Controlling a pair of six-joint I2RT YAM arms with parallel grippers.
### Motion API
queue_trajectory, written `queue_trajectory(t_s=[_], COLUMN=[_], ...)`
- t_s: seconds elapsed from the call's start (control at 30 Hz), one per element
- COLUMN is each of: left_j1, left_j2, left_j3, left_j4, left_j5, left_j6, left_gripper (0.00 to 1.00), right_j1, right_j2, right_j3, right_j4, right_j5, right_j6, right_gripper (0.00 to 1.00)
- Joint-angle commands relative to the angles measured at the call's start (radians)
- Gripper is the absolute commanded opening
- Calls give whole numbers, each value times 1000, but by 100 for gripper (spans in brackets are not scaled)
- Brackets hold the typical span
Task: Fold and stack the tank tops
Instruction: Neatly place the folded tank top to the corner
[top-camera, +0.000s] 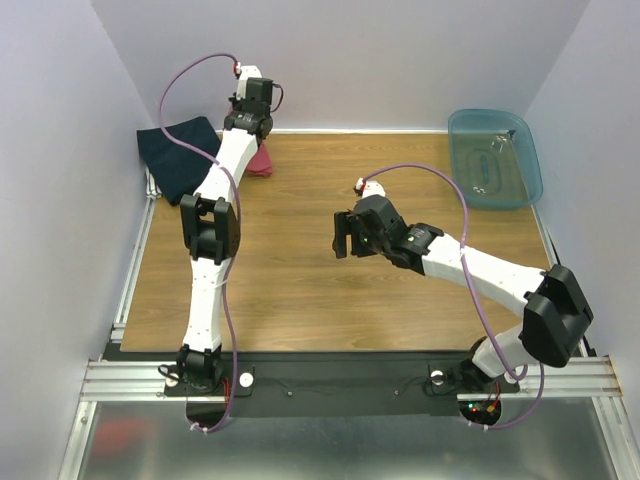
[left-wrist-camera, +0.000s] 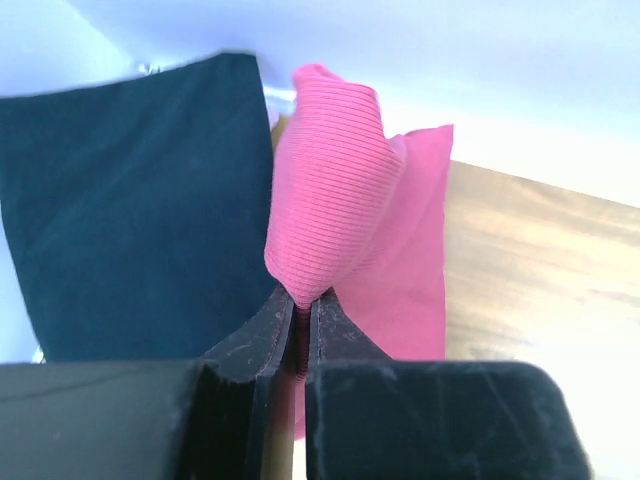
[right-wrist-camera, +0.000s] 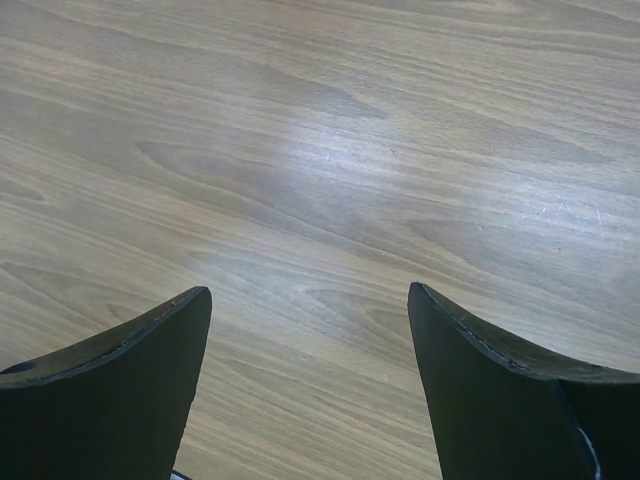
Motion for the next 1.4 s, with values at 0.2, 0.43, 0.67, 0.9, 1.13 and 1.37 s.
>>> queue_trajectory(t_s=[0.2, 0.43, 0.67, 0.9, 1.13, 1.37], left_j1=[80, 192, 327, 401, 415, 410], left_j2=[-63, -75, -132, -126, -153, -215], left_j3=[81, 90, -82, -192, -257, -277], left_j4=[137, 155, 180, 188, 200, 226], left_j5=[73, 163, 220, 233, 174, 211], left_j6=[-2, -28, -123, -206, -241, -225], left_gripper=[0, 0, 0, 0, 18, 47], right_j1=[-14, -19, -19, -19, -17, -17], right_j2=[10, 39, 56, 58, 55, 56], right_j3=[38, 50, 57, 43, 35, 40], right_j4=[15, 16, 18, 21, 22, 24], right_j5=[-32, -55, -69, -70, -66, -63], right_j6=[-22, -26, -24, -19, -18, -18], right_gripper=[85, 84, 84, 84, 84, 85])
